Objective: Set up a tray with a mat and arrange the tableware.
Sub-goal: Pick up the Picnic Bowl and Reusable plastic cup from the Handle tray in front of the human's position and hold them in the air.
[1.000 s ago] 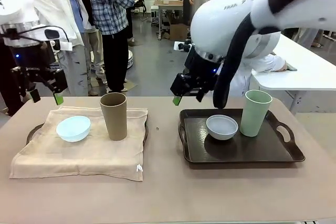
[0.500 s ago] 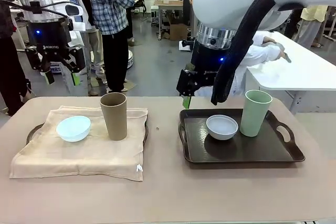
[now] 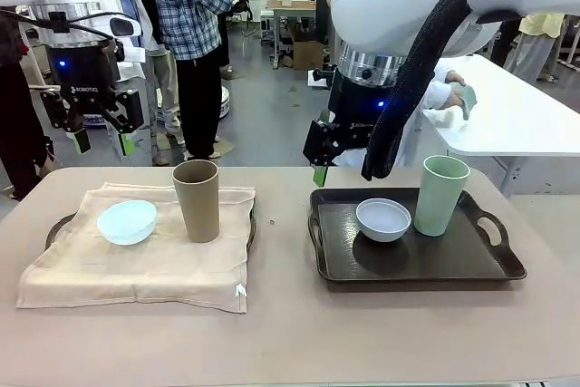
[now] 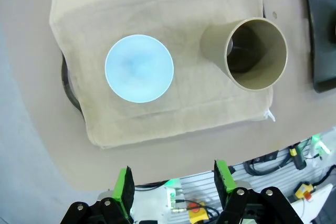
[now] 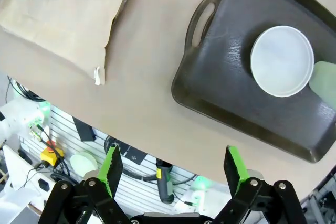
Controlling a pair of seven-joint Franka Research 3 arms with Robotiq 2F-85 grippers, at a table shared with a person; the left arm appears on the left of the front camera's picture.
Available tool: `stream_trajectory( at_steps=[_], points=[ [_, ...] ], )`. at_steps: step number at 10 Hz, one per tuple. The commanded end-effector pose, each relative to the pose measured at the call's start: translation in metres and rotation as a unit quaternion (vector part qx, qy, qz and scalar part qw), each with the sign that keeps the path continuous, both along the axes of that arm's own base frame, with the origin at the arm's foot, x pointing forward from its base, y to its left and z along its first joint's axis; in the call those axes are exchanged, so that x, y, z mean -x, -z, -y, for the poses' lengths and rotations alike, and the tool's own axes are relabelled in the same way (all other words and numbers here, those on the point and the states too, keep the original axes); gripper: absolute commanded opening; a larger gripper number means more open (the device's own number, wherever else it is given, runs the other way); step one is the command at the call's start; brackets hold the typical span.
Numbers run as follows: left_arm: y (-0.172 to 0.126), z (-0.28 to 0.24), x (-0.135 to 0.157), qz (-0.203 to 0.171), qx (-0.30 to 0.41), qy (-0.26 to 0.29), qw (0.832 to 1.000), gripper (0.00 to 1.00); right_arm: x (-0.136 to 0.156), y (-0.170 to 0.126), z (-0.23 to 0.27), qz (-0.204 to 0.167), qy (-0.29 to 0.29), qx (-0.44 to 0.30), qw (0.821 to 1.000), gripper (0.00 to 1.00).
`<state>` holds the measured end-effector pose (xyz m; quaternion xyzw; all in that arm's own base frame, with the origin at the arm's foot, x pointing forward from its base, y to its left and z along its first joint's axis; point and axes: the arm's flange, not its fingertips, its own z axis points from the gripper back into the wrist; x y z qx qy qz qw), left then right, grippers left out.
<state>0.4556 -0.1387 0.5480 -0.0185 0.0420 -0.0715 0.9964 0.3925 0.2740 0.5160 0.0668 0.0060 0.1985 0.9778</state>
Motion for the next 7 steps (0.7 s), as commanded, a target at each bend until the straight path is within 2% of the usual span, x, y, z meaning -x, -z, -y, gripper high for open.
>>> stream_trajectory(
  at_steps=[1,7],
  points=[
    [0.0001,-0.0036,0.0033,0.009,0.002,0.008,1.000,0.80,-0.0007,0.0053,0.0029,0.009,-0.007,-0.003,1.000,1.00],
    [0.0001,-0.0036,0.0033,0.009,0.002,0.008,1.000,0.80,-0.0007,0.0053,0.0029,0.009,-0.007,-0.003,1.000,1.00]
  ],
)
